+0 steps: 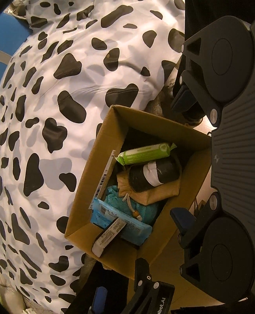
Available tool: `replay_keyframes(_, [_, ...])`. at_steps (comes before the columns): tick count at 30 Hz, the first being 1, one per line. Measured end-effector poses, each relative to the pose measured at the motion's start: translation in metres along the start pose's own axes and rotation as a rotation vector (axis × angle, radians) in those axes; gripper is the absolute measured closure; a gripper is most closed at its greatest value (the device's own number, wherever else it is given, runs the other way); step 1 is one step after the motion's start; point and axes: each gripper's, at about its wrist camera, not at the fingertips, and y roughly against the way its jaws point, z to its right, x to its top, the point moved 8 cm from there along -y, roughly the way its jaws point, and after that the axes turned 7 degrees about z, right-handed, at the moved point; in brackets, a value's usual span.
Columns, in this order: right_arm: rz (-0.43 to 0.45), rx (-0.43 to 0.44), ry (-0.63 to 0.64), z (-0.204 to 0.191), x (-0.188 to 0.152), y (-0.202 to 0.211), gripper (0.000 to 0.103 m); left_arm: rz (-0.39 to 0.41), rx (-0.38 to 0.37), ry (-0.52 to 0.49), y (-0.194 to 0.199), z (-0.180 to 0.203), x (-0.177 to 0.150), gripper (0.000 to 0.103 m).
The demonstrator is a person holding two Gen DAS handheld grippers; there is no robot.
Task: Organize soft objects
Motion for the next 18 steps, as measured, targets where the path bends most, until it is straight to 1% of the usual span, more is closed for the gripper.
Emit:
replay_keyframes(12, [-0.017,-0.008,0.032,-0.0028,-0.0014,-0.0043,0.000,-0.025,0.023,0.004,-0.0030,-0.0043,-0.0014,0.000])
replay_keyframes(18, [-0.022,-0.010,0.040,-0.0037,-0.0020,-0.0050,0.000,-0.019,0.022,-0.026,-0.0027,0.0002,-0.0015,0.000])
